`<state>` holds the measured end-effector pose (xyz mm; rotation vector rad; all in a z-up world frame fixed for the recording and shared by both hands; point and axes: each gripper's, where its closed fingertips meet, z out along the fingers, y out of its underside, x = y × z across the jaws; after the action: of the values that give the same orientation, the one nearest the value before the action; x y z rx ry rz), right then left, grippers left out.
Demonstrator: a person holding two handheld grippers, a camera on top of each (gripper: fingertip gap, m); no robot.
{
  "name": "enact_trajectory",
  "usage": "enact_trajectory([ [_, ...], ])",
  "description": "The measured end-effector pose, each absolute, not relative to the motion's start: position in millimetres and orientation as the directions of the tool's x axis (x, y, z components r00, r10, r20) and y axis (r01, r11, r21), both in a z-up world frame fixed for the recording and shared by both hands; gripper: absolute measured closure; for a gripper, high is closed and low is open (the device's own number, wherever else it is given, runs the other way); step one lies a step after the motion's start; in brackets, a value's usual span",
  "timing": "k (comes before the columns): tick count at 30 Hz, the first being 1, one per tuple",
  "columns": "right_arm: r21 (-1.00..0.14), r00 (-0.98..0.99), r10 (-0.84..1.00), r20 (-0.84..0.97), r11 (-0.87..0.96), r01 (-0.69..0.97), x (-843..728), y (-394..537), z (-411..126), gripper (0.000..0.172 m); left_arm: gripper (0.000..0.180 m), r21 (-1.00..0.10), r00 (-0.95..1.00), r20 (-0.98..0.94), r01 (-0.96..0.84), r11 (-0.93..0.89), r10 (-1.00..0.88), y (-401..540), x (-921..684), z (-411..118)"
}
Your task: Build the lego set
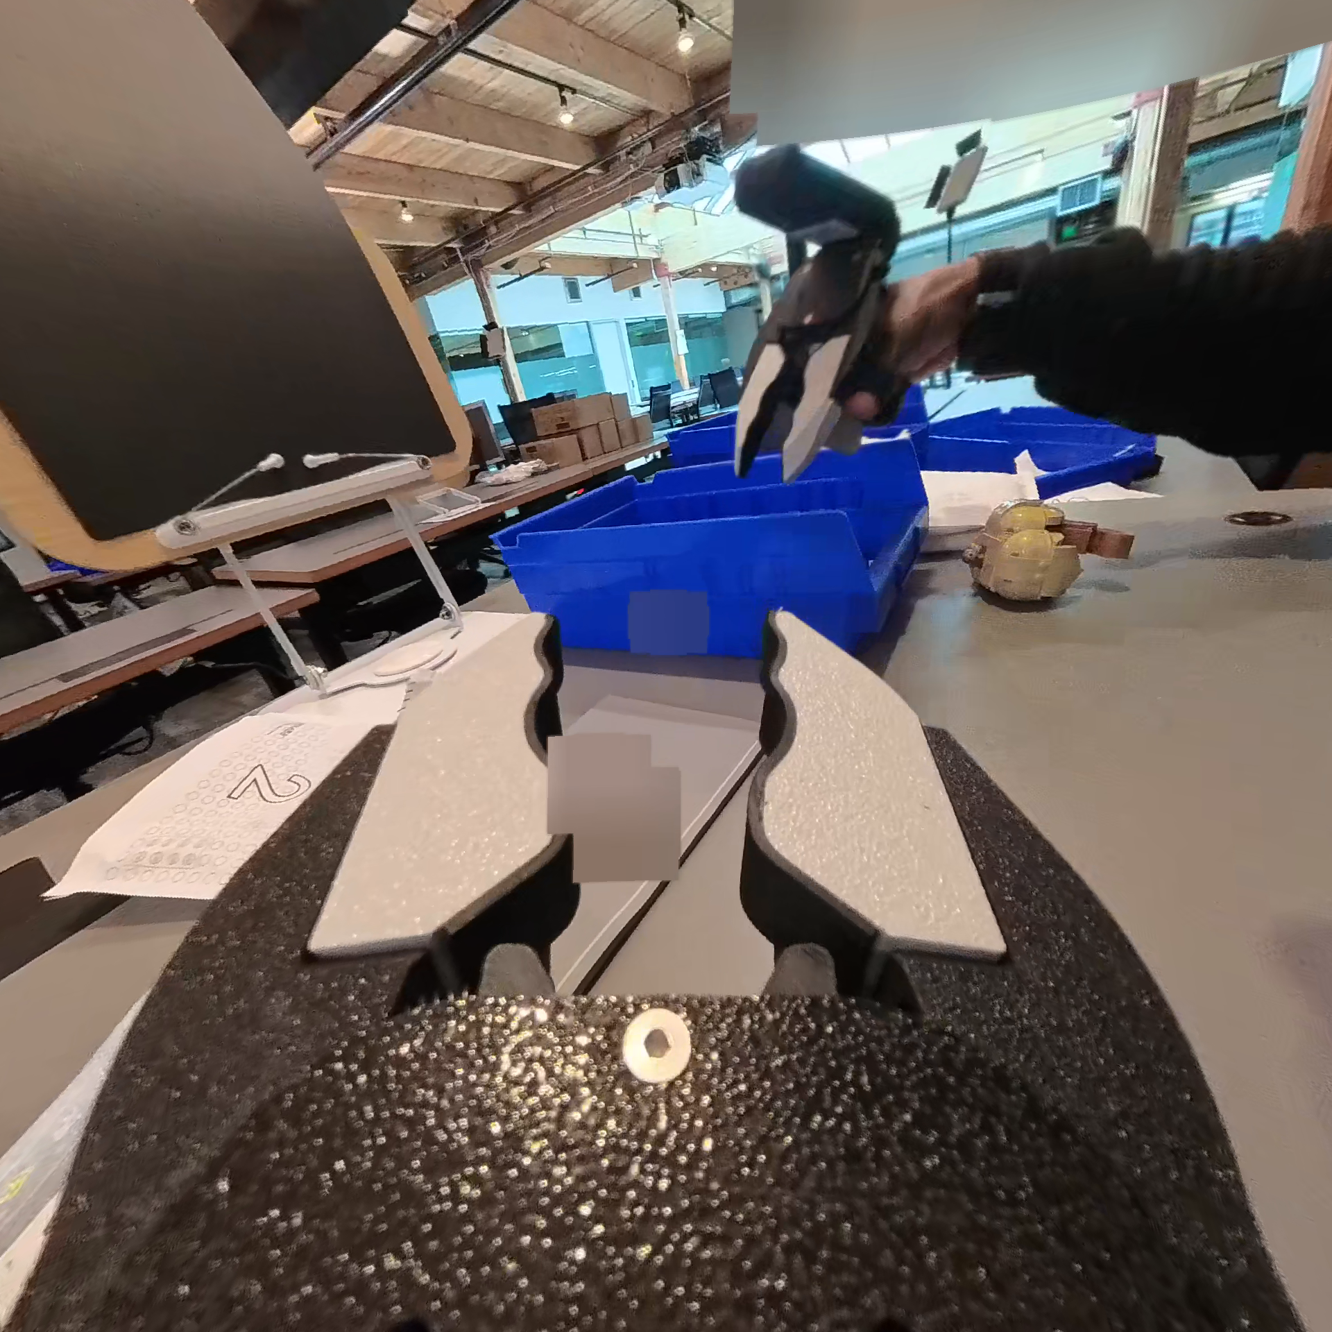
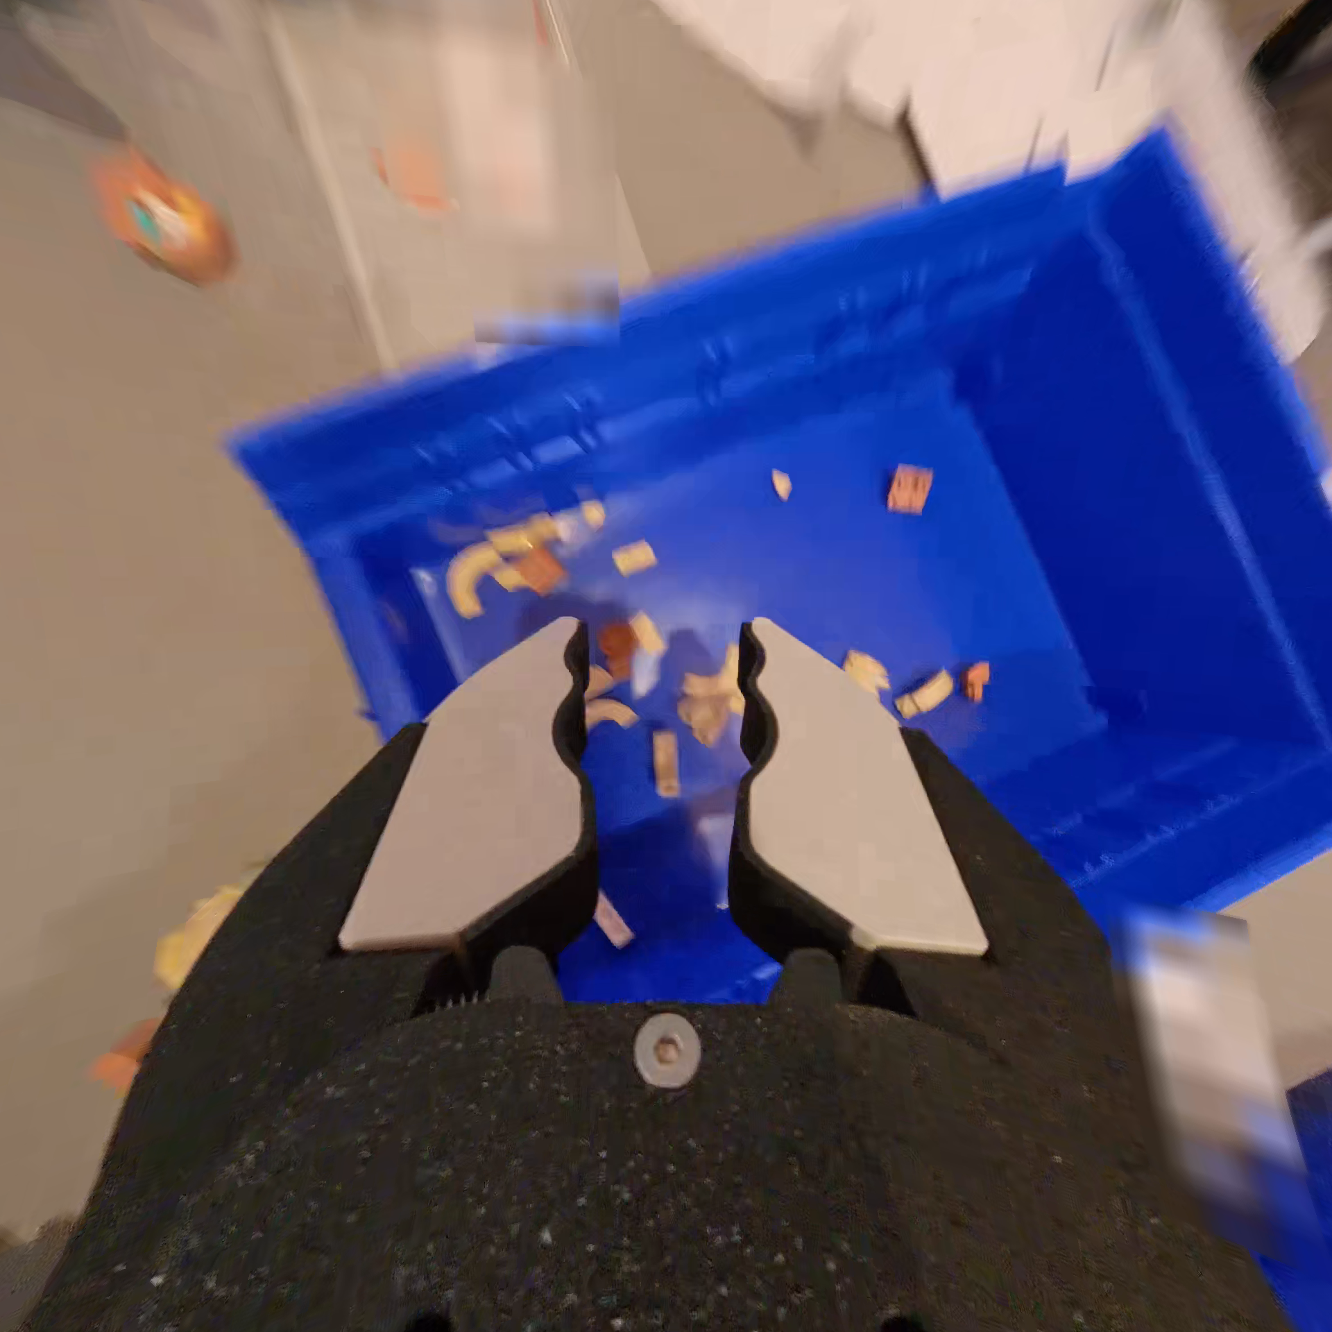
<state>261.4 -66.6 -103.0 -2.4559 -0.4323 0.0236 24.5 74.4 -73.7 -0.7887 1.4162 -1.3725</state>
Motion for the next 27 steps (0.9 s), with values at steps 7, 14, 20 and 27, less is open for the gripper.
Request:
enact_trajectory([
  [7,-0.272,0.912,0.397,0.103,-0.871,0.409,299.7,-50.3,-158.2,0.14,0.129,-0.974,-0.306,-0.212,0.14,0.176,-0.928,77.0,29.2,-84.2],
  [14,-0.012,0.844,0.527,0.097,-0.848,0.53,318.7,-52.9,-184.4,0.146,0.129,-0.978,-0.321,-0.194,0.136,0.157,-0.927,75.1,28.9,-83.8],
  [20,0.053,0.843,0.536,0.032,-0.844,0.534,323.0,-50.0,-198.0,0.149,0.129,-0.972,-0.317,-0.226,0.134,0.192,-0.921,72.3,27.0,-83.1],
  [27,0.06,0.865,0.499,-0.054,-0.863,0.502,323.1,-55.9,-202.0,0.146,0.13,-0.974,-0.318,-0.215,0.136,0.18,-0.923,72.5,26.3,-81.3],
])
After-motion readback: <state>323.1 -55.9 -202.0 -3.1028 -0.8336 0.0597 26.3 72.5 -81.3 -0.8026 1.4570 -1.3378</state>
